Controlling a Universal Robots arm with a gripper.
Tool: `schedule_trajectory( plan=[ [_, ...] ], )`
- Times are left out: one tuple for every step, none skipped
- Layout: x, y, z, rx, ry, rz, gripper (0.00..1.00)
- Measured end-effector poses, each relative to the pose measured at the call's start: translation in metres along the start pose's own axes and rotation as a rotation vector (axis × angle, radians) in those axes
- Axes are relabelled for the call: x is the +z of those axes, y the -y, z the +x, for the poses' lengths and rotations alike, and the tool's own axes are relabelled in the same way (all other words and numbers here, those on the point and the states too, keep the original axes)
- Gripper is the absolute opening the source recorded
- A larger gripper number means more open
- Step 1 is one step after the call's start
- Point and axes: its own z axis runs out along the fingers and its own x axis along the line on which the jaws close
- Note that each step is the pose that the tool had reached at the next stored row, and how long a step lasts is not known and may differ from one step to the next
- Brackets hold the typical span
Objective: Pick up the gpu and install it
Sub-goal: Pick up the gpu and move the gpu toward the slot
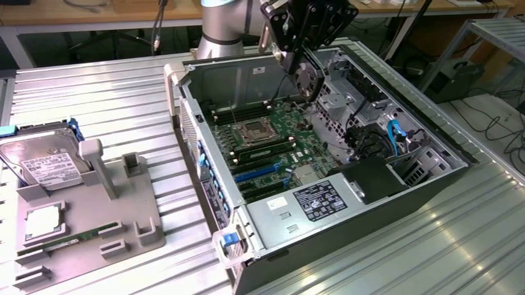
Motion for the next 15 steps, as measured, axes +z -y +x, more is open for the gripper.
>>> schedule_trajectory(
  plan=[
    [0.0001, 0.0, -0.002, 0.0, 0.0, -0.0001, 0.27],
    [0.0001, 0.0, -0.003, 0.0, 0.0, 0.0, 0.27],
    [0.0001, 0.0, -0.006, 0.0, 0.0, 0.0, 0.27],
    [0.0002, 0.0001, -0.009, 0.0, 0.0, 0.0, 0.27],
    [0.0002, 0.0001, -0.012, 0.0, 0.0, -0.0001, 0.27],
    [0.0003, 0.0002, -0.015, 0.0, 0.0, 0.0, 0.27],
    [0.0003, 0.0002, -0.016, 0.0, 0.0, 0.0, 0.27],
    [0.0003, 0.0002, -0.016, 0.0, 0.0, -0.0001, 0.27],
    [0.0003, 0.0002, -0.016, 0.0, 0.0, 0.0, 0.27],
    [0.0003, 0.0002, -0.016, 0.0, 0.0001, -0.0001, 0.27],
    [0.0003, 0.0002, -0.016, 0.0, 0.0, 0.0, 0.27],
    [0.0003, 0.0002, -0.016, 0.0, 0.0001, 0.0, 0.27],
    [0.0003, 0.0002, -0.016, 0.0, 0.0001, -0.0001, 0.27],
    [0.0003, 0.0002, -0.016, 0.0, 0.0001, 0.0, 0.27],
    [0.0003, 0.0002, -0.016, 0.0, 0.0001, -0.0001, 0.27]
  ],
)
